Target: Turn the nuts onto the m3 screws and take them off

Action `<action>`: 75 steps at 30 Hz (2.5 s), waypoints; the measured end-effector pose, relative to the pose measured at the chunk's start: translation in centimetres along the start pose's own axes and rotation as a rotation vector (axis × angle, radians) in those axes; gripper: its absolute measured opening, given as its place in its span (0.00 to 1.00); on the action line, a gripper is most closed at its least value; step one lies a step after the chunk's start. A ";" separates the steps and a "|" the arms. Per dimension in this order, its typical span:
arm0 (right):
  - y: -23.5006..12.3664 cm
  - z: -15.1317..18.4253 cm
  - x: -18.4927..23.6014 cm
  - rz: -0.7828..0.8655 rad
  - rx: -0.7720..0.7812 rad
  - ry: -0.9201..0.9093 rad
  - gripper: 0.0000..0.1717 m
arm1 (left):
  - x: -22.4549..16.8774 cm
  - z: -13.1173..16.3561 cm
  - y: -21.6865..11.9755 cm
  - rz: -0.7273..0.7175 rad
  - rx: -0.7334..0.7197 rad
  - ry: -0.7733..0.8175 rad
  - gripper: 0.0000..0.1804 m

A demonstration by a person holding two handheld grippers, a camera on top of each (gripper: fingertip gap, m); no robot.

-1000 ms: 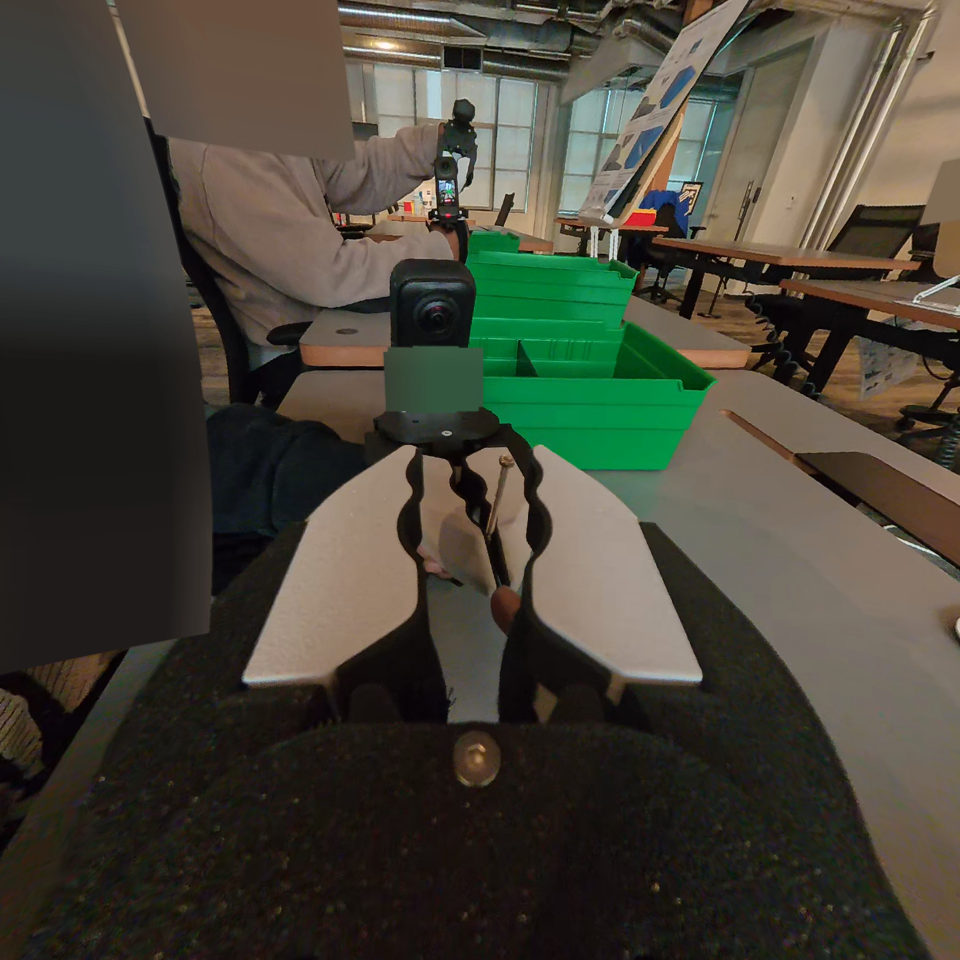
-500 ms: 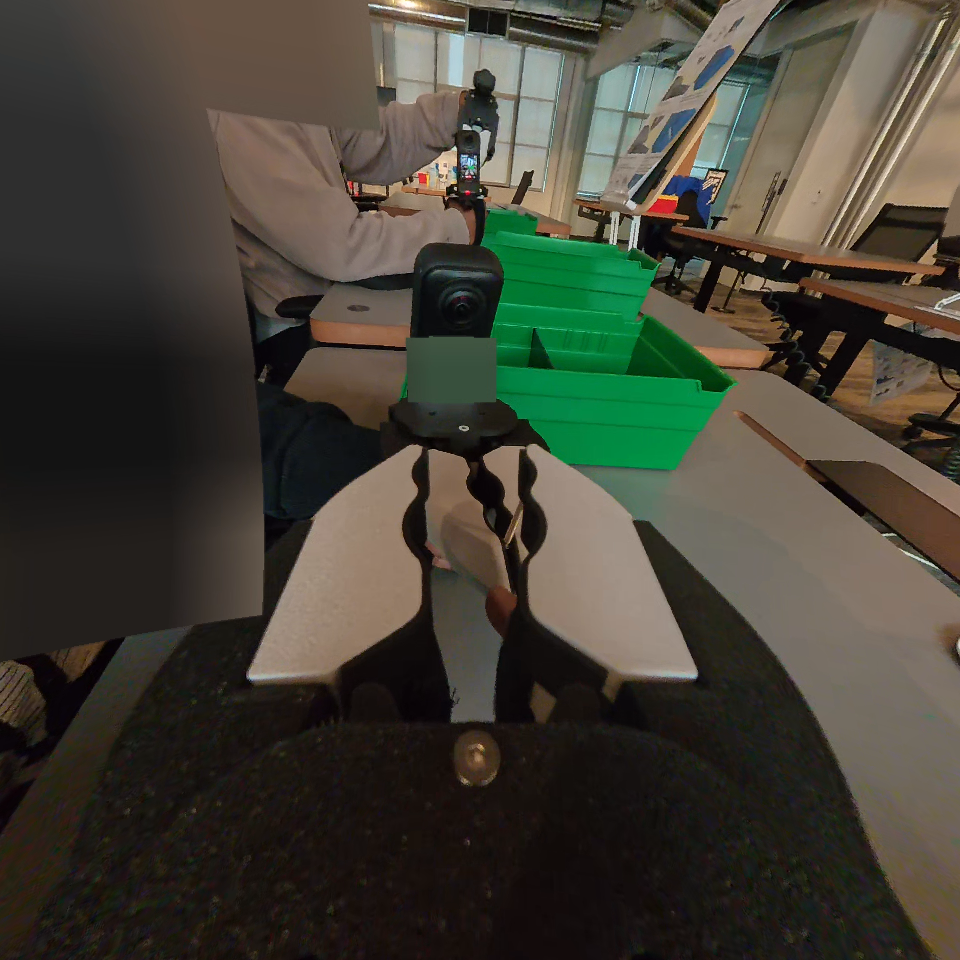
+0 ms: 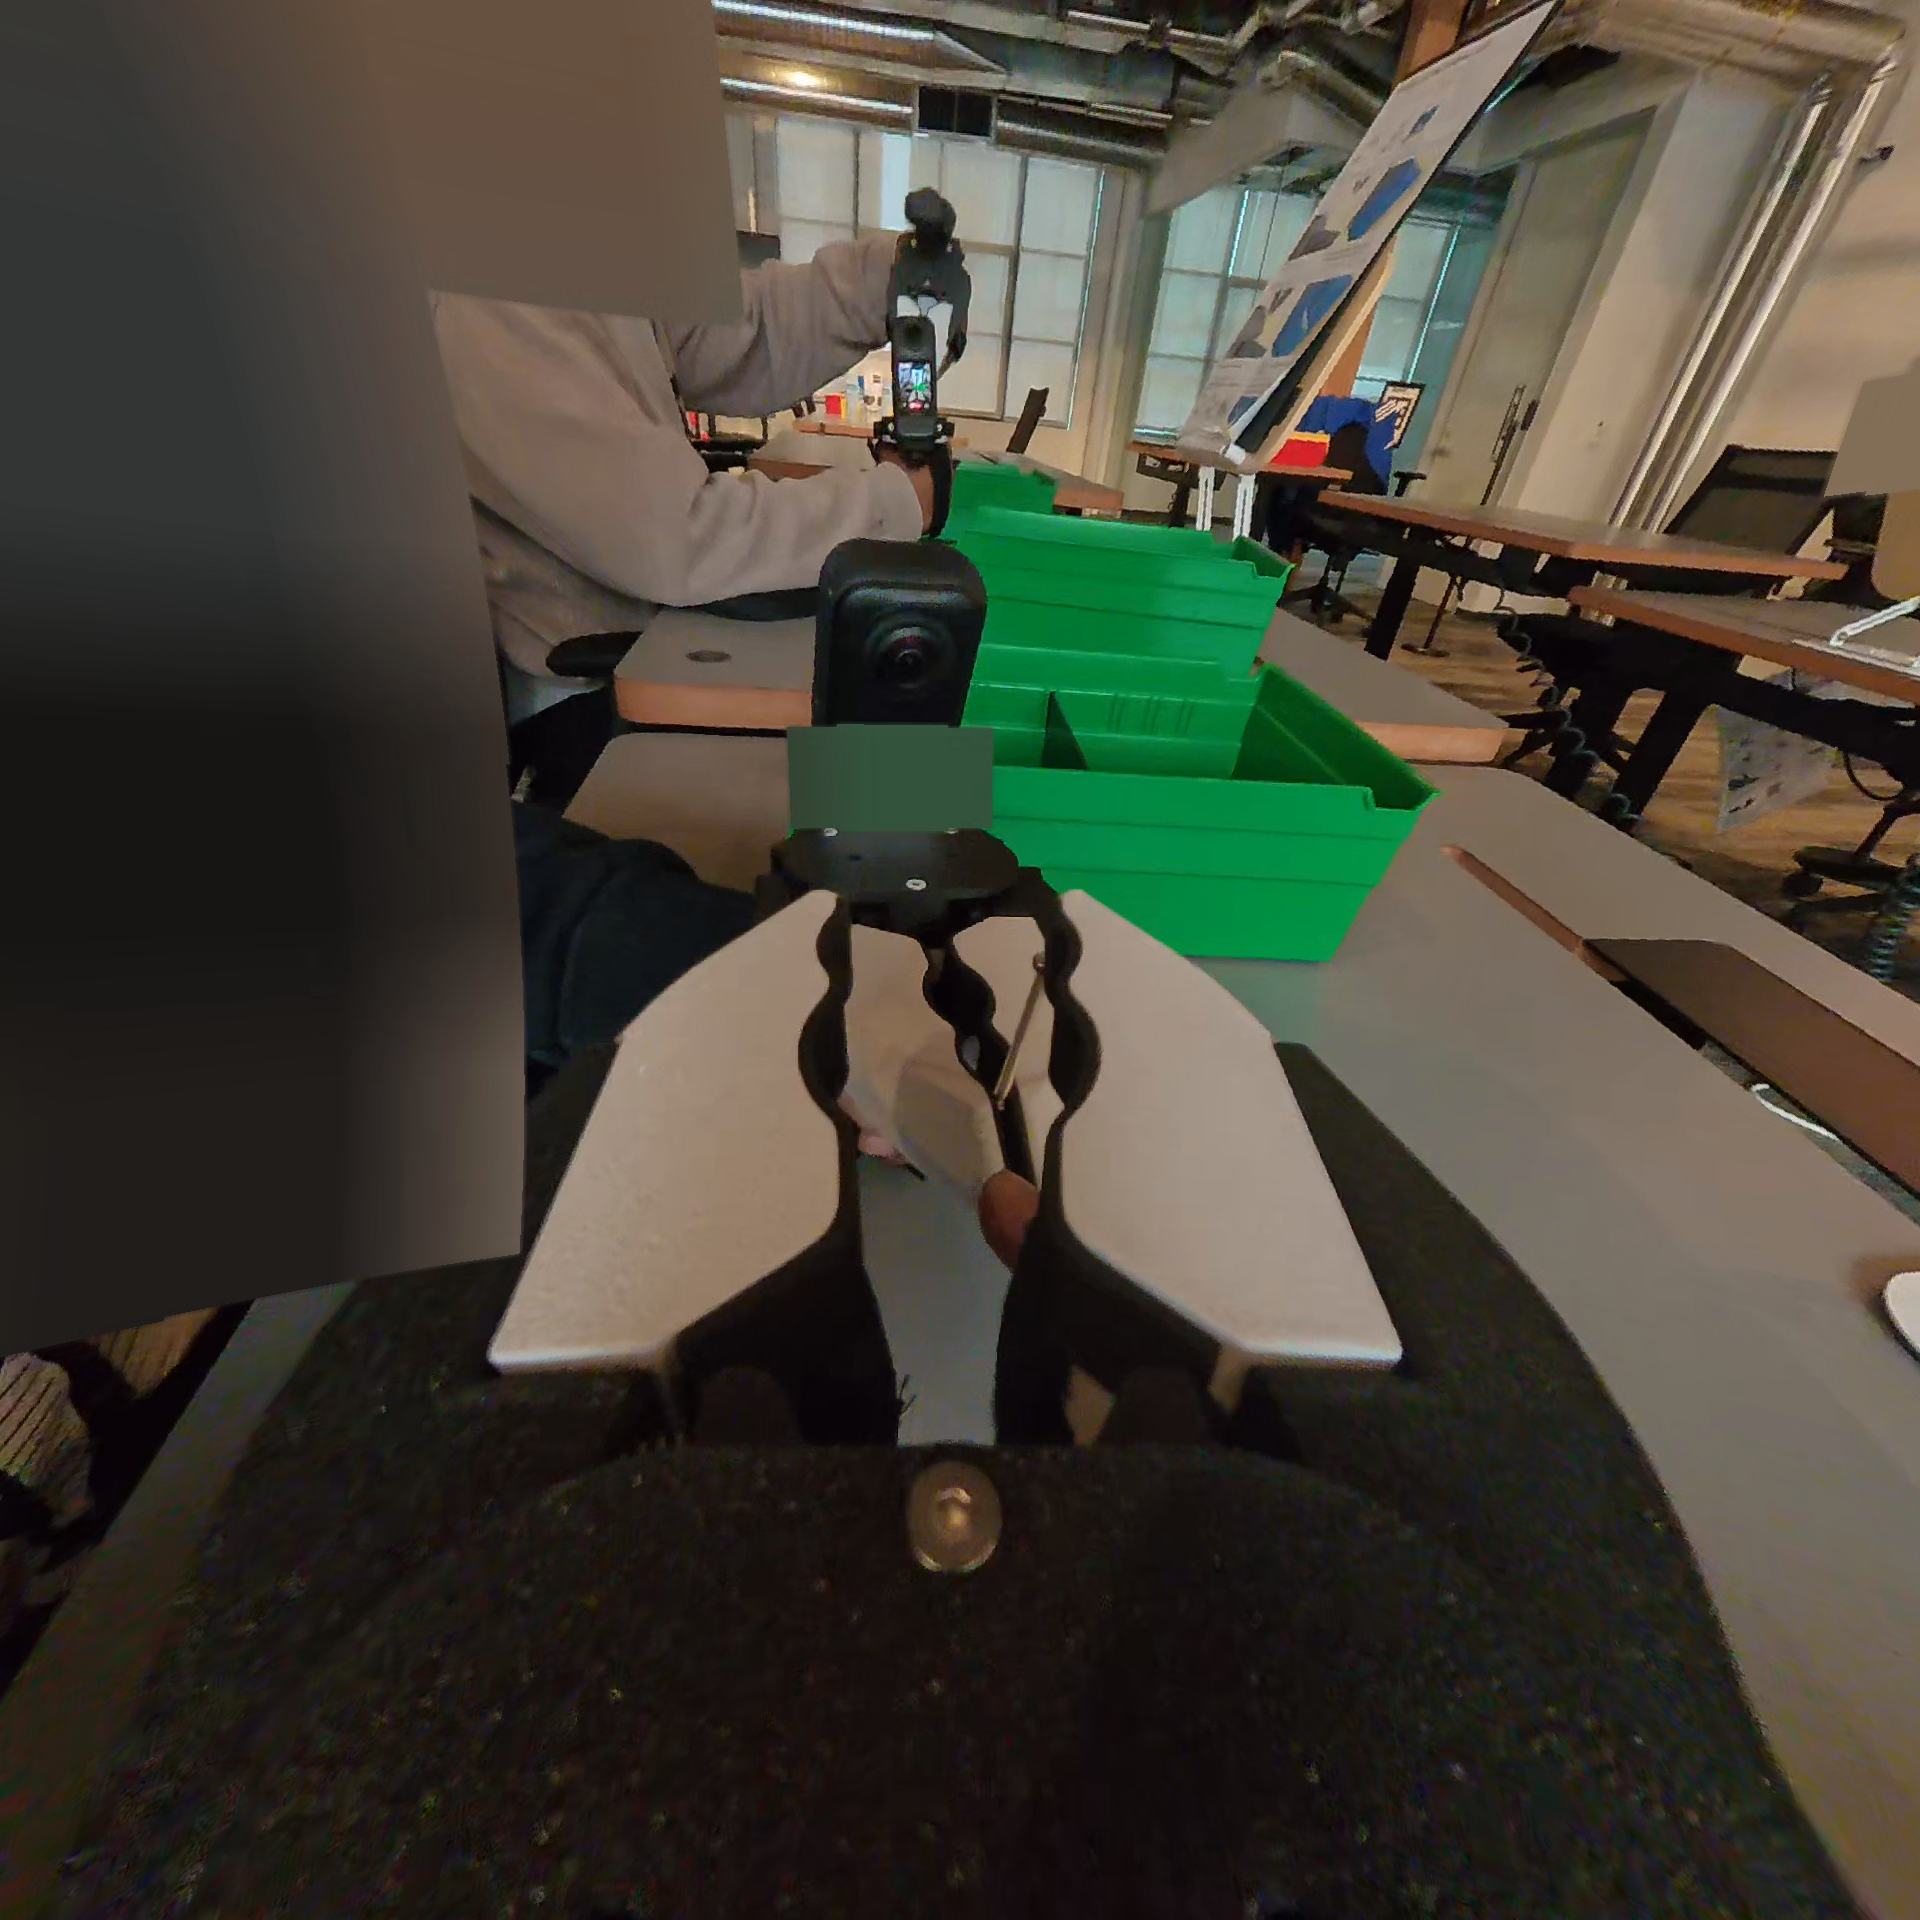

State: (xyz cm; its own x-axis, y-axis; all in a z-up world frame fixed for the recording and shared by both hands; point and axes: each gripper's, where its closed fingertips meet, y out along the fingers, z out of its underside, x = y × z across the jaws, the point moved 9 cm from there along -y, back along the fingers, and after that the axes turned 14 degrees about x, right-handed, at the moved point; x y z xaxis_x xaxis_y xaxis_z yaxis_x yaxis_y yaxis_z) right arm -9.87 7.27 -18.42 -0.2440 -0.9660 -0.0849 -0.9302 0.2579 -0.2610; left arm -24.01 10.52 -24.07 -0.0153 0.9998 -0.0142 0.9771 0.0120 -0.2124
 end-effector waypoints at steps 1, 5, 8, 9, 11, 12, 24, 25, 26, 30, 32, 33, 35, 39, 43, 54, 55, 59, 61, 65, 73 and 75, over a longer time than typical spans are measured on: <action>0.1 0.0 0.1 -0.005 0.008 -0.002 0.20 | 0.0 0.0 0.0 0.001 0.002 0.001 0.01; 0.4 0.0 0.2 -0.004 0.035 -0.016 0.21 | 0.0 0.0 0.1 0.000 0.009 0.004 0.01; 0.5 0.2 0.2 0.006 0.078 -0.026 0.20 | 0.0 0.1 0.2 -0.001 0.019 0.009 0.01; 0.5 0.2 0.2 0.016 0.091 -0.034 0.20 | 0.0 0.1 0.2 -0.001 0.023 0.008 0.01; 0.5 0.2 0.3 0.023 0.103 -0.047 0.20 | 0.0 0.1 0.2 0.000 0.026 0.007 0.01; 0.5 0.1 0.3 0.029 0.109 -0.053 0.20 | 0.0 0.1 0.2 0.001 0.024 0.005 0.01; 0.2 0.2 0.4 0.048 0.133 -0.067 0.19 | 0.1 0.1 0.2 -0.005 0.029 -0.001 0.01; 0.1 0.1 0.3 0.047 0.113 -0.057 0.20 | 0.2 0.1 0.2 -0.007 0.022 -0.005 0.01; 0.0 0.1 0.3 0.048 0.095 -0.047 0.20 | 0.2 0.1 0.2 -0.007 0.022 -0.006 0.01; -0.2 0.1 0.1 0.057 0.090 -0.045 0.20 | 0.2 0.1 0.2 -0.008 0.028 -0.004 0.01; 0.0 0.0 0.2 0.044 0.092 -0.049 0.21 | 0.1 0.1 0.2 -0.007 0.030 -0.003 0.01; 0.1 0.0 0.3 0.039 0.096 -0.053 0.21 | 0.1 0.1 0.3 -0.006 0.032 -0.001 0.01; 0.3 0.1 0.4 0.032 0.110 -0.057 0.21 | 0.1 0.1 0.3 -0.006 0.035 0.001 0.01; 0.3 0.2 0.4 0.040 0.155 -0.064 0.20 | 0.1 0.2 0.4 -0.011 0.053 0.012 0.01; 0.1 0.2 0.4 0.020 0.174 -0.041 0.19 | 0.0 0.2 0.5 -0.012 0.059 0.020 0.01; -0.5 0.6 -0.2 0.034 0.061 0.019 0.23 | 0.1 0.1 0.1 -0.013 0.020 0.006 0.01; -0.4 0.7 -0.2 0.035 0.064 0.023 0.23 | 0.1 0.1 0.1 -0.012 0.013 0.005 0.01; 0.0 0.8 -0.2 0.030 0.071 0.021 0.23 | 0.1 0.1 0.2 -0.011 0.021 0.010 0.01; 0.0 0.7 -0.1 0.028 0.070 0.019 0.23 | 0.1 0.1 0.1 -0.012 0.020 0.009 0.01; -0.1 0.7 -0.1 0.027 0.070 0.015 0.20 | 0.1 0.1 0.1 -0.018 0.015 0.004 0.01; 0.0 0.8 -0.2 0.027 0.073 0.021 0.22 | 0.1 0.1 0.2 -0.015 0.023 0.010 0.01; 0.1 0.9 0.0 0.023 0.083 0.012 0.22 | 0.1 0.1 0.1 -0.019 0.018 0.006 0.01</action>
State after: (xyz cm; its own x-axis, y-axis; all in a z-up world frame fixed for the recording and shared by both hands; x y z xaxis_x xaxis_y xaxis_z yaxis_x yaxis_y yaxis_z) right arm -9.74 7.36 -19.28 -0.2691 -0.9597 -0.0804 -0.8984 0.2803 -0.3382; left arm -23.91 10.66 -24.20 -0.0328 0.9995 -0.0039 0.9726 0.0310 -0.2306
